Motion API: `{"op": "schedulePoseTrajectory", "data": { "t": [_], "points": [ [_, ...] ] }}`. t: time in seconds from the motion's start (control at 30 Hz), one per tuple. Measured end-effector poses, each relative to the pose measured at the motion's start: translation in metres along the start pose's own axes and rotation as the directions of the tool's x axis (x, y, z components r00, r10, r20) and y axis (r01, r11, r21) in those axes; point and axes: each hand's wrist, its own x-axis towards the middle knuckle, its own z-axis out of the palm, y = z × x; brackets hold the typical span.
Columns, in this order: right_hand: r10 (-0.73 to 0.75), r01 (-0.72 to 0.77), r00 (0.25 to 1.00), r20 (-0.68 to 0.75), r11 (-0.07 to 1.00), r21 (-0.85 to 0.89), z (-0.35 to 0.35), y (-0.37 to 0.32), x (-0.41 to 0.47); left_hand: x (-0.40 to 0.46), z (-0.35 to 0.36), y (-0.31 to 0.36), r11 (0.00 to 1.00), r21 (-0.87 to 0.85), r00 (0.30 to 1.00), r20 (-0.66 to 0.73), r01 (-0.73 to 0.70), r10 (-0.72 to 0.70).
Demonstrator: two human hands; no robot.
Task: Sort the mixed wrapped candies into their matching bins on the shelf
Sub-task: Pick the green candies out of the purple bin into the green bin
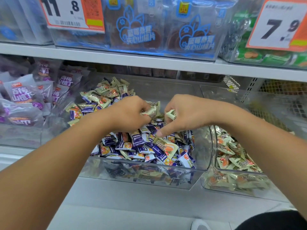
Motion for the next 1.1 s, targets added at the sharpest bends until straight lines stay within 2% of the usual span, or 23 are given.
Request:
{"op": "schedulePoseTrajectory", "data": {
  "t": [0.1, 0.17, 0.23, 0.27, 0.33, 0.43, 0.47, 0.5, 0.53, 0.6, 0.67, 0.73, 0.83, 1.0, 1.1],
  "points": [
    [-0.015, 0.019, 0.999, 0.032, 0.992, -0.122, 0.014, -0.006, 0.002, -0.003, -0.008, -0.005, 0.964, -0.233, 0.988, -0.045, 0.131, -0.146],
    [-0.058, 0.070, 0.996, 0.072, 0.979, -0.189, 0.024, -0.012, 0.003, -0.003, -0.009, -0.005, 0.876, -0.421, 0.963, -0.020, 0.236, -0.269],
    [-0.071, 0.089, 0.992, 0.109, 0.980, -0.177, 0.022, -0.012, 0.004, -0.003, -0.010, -0.007, 0.781, -0.552, 0.941, 0.022, 0.292, -0.337],
    [-0.063, 0.074, 0.991, 0.119, 0.993, -0.091, 0.018, -0.010, 0.004, -0.003, -0.010, -0.007, 0.726, -0.619, 0.938, 0.050, 0.299, -0.344],
    [-0.003, -0.013, 0.996, 0.086, 0.982, 0.187, 0.008, -0.002, 0.002, -0.003, -0.013, -0.007, 0.583, -0.756, 0.934, 0.106, 0.298, -0.340],
    [0.117, -0.100, 0.993, -0.003, 0.863, 0.495, -0.002, 0.009, 0.005, -0.005, -0.014, -0.008, 0.378, -0.877, 0.935, 0.188, 0.298, -0.301],
    [0.157, -0.115, 0.987, -0.032, 0.833, 0.541, -0.003, 0.011, 0.007, -0.005, -0.015, -0.008, 0.328, -0.897, 0.939, 0.211, 0.297, -0.272],
    [0.185, -0.116, 0.979, -0.082, 0.847, 0.518, -0.004, 0.013, 0.009, -0.005, -0.016, -0.006, 0.294, -0.908, 0.942, 0.234, 0.300, -0.239],
    [0.180, -0.105, 0.972, -0.150, 0.909, 0.404, -0.005, 0.016, 0.011, -0.005, -0.016, -0.005, 0.282, -0.909, 0.943, 0.251, 0.307, -0.218],
    [0.080, -0.071, 0.970, -0.227, 0.996, 0.048, -0.003, 0.021, 0.015, -0.002, -0.015, -0.004, 0.286, -0.908, 0.943, 0.250, 0.307, -0.218],
    [0.062, -0.079, 0.990, -0.126, 0.988, -0.131, 0.001, 0.022, 0.016, 0.001, -0.011, -0.003, 0.339, -0.898, 0.943, 0.189, 0.279, -0.275],
    [0.115, -0.108, 0.993, 0.021, 0.972, -0.206, 0.002, 0.017, 0.015, 0.003, -0.006, -0.001, 0.501, -0.829, 0.941, 0.083, 0.249, -0.329],
    [0.148, -0.085, 0.974, 0.169, 0.939, -0.332, -0.002, 0.011, 0.013, 0.005, 0.001, -0.002, 0.711, -0.688, 0.960, -0.076, 0.145, -0.269],
    [0.170, -0.081, 0.974, 0.147, 0.876, -0.476, 0.009, 0.012, 0.023, 0.008, 0.003, -0.008, 0.865, -0.502, 0.960, -0.246, -0.006, -0.137],
    [0.210, -0.142, 0.971, 0.110, 0.885, -0.443, 0.013, 0.021, 0.031, 0.008, 0.003, -0.015, 0.948, -0.316, 0.954, -0.293, -0.041, -0.056]
  ]
}}
